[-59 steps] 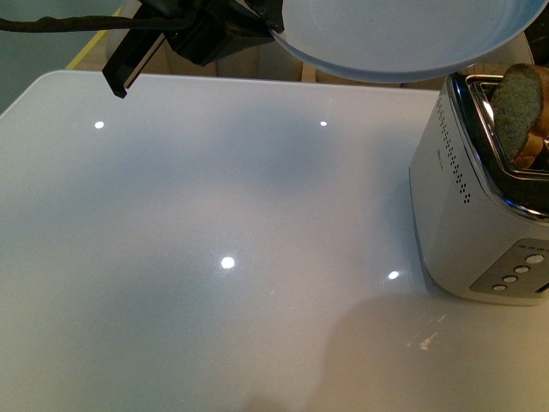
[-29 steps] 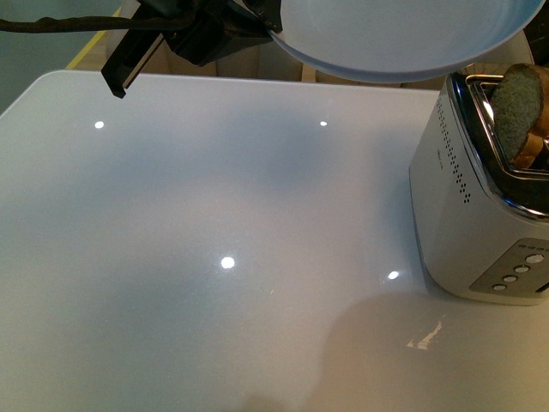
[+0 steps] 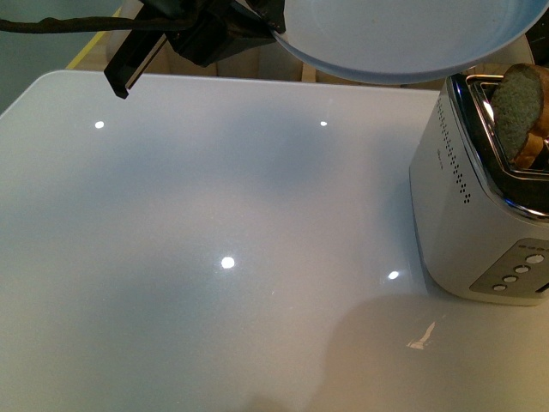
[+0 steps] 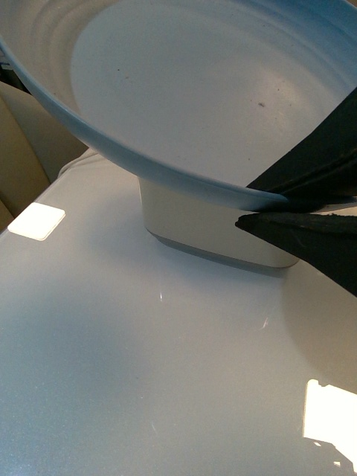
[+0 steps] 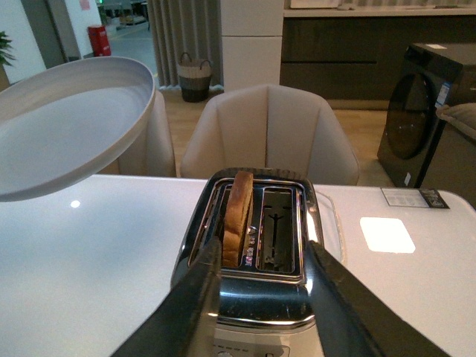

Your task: Left arm holds plate, right arm toasts bread

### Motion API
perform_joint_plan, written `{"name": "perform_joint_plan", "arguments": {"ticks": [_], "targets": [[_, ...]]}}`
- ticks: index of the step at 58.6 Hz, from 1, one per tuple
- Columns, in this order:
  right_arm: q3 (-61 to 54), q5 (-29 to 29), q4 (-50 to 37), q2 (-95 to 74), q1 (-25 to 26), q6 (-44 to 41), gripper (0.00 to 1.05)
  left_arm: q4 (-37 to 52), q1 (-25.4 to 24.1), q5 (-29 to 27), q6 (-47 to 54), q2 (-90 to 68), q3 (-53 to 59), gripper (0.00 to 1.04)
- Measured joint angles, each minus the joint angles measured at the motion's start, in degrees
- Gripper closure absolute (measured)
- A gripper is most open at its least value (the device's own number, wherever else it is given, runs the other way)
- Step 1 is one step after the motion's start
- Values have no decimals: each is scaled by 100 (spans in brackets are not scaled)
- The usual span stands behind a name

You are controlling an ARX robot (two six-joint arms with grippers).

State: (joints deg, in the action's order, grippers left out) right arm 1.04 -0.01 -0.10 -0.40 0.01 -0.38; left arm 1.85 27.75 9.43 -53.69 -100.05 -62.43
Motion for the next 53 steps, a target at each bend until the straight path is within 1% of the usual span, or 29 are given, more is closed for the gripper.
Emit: {"name": "perform_joint_plan", "arguments": {"ticks": [3,11,17,23,27,29,41,46,53], "targets": [[0,0,0,0,0,0,45,0,0,0,0,0,0,102],[0,0,0,0,0,0,21,0,0,-4,0,0,0,102],[0,0,0,2,0,2,8,0,0,-2,0,0,0,102],[0,0,0,2,0,2,9,-22,0,-33,-28,-2,-9,102],[0,2,0,4,0,2,9,-855,11,-356,-343,-39,-321,102],[0,2,0,4,0,4,9,-1244,0,-393,-461,-39,-428,102],[0,2,0,7,0,2,9,-1526,-184,-201,-474,20,-479,102],[0,2,0,7,0,2,9,-1569,-511,-144,-297,129,-468,102],[0,2,0,7,0,2,9,-1552,-1180,-181,232,175,-249,102]]}}
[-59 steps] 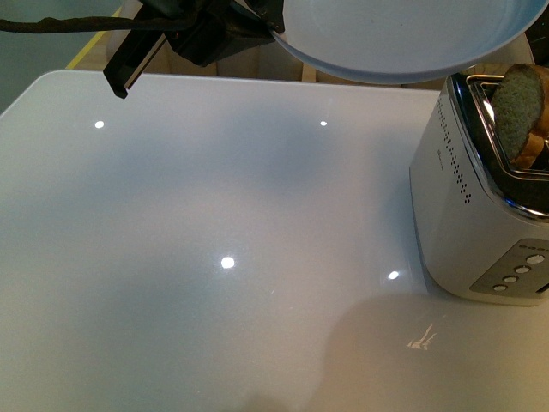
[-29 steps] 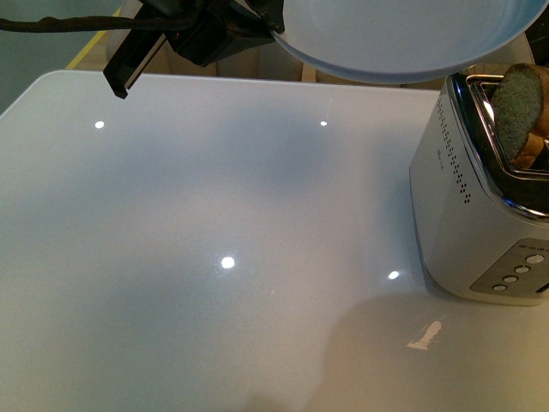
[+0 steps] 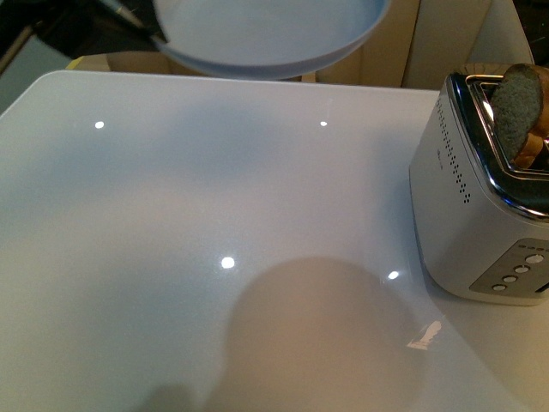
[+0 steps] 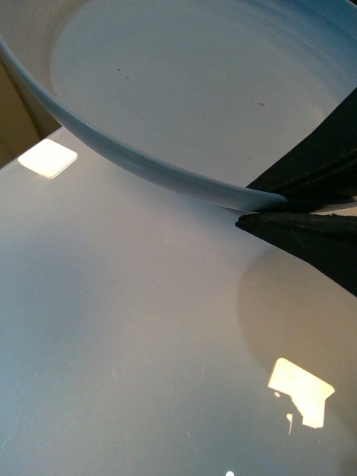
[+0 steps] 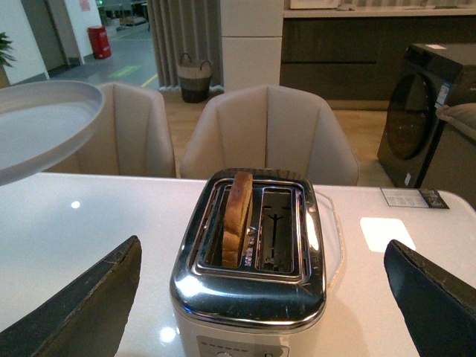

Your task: Left arm holds plate, right arm toasts bread

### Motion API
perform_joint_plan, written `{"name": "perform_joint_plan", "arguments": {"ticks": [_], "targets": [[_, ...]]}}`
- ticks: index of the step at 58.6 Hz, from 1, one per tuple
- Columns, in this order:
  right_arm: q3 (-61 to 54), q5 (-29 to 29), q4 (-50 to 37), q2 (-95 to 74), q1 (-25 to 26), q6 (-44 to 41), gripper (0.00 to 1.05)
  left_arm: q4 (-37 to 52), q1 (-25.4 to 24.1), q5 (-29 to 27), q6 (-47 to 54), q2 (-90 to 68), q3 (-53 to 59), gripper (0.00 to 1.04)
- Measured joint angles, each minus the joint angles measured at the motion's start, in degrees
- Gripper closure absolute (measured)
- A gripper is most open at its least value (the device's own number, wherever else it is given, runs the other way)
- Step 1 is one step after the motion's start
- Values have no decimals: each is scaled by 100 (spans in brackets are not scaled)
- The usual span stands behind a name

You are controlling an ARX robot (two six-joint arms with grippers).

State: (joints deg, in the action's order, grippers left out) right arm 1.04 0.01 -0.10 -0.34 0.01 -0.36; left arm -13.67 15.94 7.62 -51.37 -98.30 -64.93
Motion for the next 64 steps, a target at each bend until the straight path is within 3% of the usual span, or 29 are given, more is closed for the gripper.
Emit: {"name": "perform_joint_plan", "arguments": {"ticks": [13,23,36,64], "targets": [[0,0,0,2,0,0,9,560,-1191,-35,988,-514,481,102],[0,0,0,2,0,0,9,1488,-1725,142,1746,-1108,695,102],[0,-2,0,2,0,2,9,2402,-2068,293,2144,-2026,826,102],[0,0,0,2,0,0,9,3571,-2295,448,1812,-3416,970,102]]}}
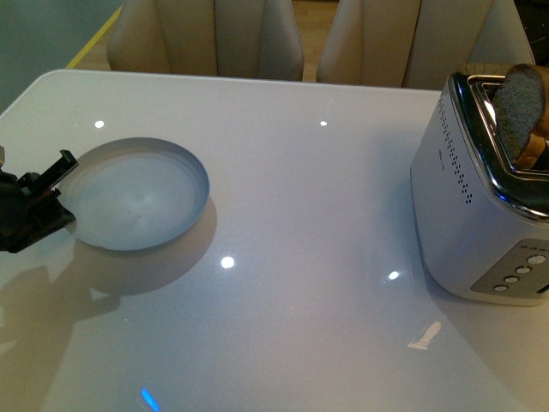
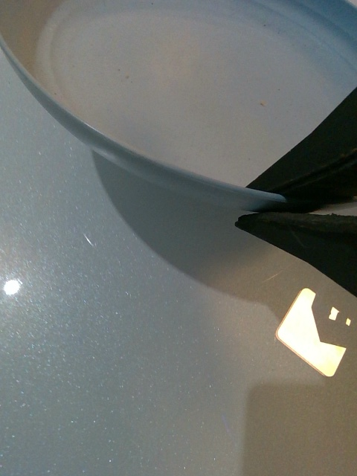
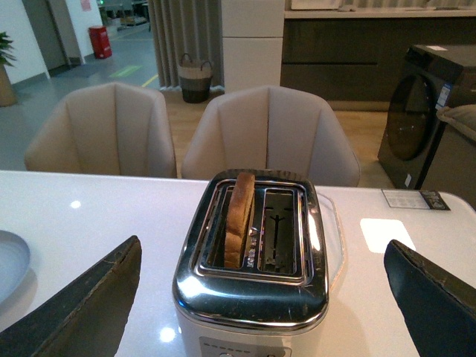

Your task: Left arm holds plate, right arm toasts bread

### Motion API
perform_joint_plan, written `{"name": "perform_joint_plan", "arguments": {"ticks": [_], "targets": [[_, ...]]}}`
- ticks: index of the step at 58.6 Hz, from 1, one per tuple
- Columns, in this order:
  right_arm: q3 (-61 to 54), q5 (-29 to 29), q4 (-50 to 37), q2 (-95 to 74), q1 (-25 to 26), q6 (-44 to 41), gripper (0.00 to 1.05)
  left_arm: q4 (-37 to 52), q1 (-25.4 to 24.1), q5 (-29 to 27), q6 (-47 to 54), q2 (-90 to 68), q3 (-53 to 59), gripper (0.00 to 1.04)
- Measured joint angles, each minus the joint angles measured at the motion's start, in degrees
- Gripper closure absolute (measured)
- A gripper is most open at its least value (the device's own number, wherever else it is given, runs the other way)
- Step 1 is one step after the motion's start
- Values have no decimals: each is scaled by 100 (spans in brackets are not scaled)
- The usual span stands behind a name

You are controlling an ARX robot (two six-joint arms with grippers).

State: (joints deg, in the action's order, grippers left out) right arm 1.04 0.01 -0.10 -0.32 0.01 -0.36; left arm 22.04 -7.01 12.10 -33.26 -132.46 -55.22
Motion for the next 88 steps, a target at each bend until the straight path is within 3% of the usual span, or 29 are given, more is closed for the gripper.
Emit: {"name": "perform_joint_plan", "arguments": {"ticks": [29,45,51,61,73,88], "targets": [[0,0,0,0,0,0,9,612,-144,173,-273,-481,238,101],[0,0,0,0,0,2,9,691,-153,166,-326,-474,310,59],[0,0,0,0,0,2,9,688,-170,138,-337,-291,433,36],[0,0,0,0,0,2,9,636,-166,140,-332,439,688,8],[0,0,0,0,0,0,9,426,94,77,-282,1961,1123,7],[0,0,0,0,0,0,9,-328,811,-166,-321,4085,1523,7]]}}
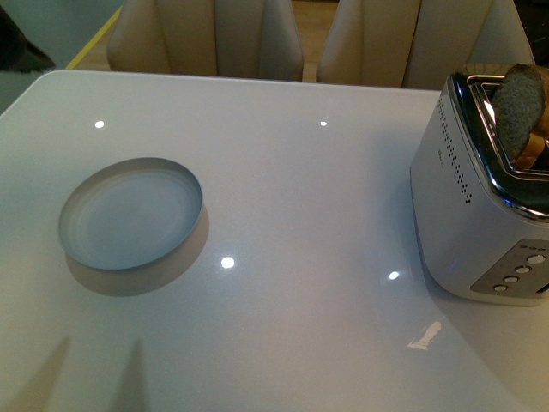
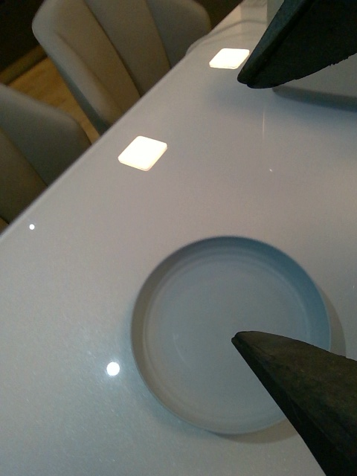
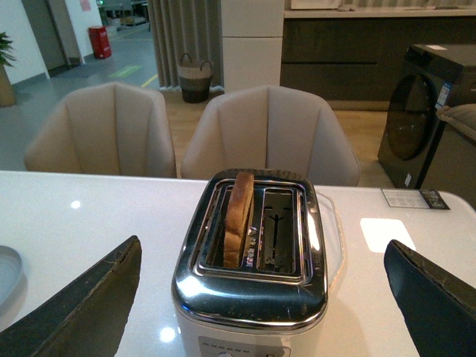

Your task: Left arm holds plate, right arm toasts bread

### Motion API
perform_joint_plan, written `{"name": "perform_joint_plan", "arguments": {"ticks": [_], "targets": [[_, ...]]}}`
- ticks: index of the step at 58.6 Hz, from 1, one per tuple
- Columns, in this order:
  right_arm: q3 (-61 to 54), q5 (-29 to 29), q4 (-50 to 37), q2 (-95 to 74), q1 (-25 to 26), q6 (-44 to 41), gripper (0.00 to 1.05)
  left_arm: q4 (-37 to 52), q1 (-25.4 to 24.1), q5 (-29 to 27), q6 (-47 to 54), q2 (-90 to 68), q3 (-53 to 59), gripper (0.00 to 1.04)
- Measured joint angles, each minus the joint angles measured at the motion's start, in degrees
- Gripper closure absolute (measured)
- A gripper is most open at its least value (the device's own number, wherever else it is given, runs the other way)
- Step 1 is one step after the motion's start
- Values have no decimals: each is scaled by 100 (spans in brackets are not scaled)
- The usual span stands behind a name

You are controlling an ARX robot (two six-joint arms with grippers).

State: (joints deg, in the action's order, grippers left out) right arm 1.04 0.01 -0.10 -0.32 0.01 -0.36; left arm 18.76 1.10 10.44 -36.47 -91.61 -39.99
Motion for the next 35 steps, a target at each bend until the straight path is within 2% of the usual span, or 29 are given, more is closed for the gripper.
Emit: {"name": "perform_joint_plan", "arguments": {"ticks": [9,17,22,24,27,35], "targets": [[0,0,0,0,0,2,9,-170,387,-122,-149,896,70,7],[0,-2,0,0,0,2,9,-138,420,-221,-116,949,96,8],[0,7,0,0,0,0,9,2000,483,-1322,1139,774,833,23],[0,2,0,4,0,0,9,2806,472,-1510,1770,791,1209,30],[0,2,0,0,0,0,9,3504,428,-1539,2371,920,1554,39],[0,2,0,4,0,0,9,3893,356,-1486,3241,1506,2090,62]]}}
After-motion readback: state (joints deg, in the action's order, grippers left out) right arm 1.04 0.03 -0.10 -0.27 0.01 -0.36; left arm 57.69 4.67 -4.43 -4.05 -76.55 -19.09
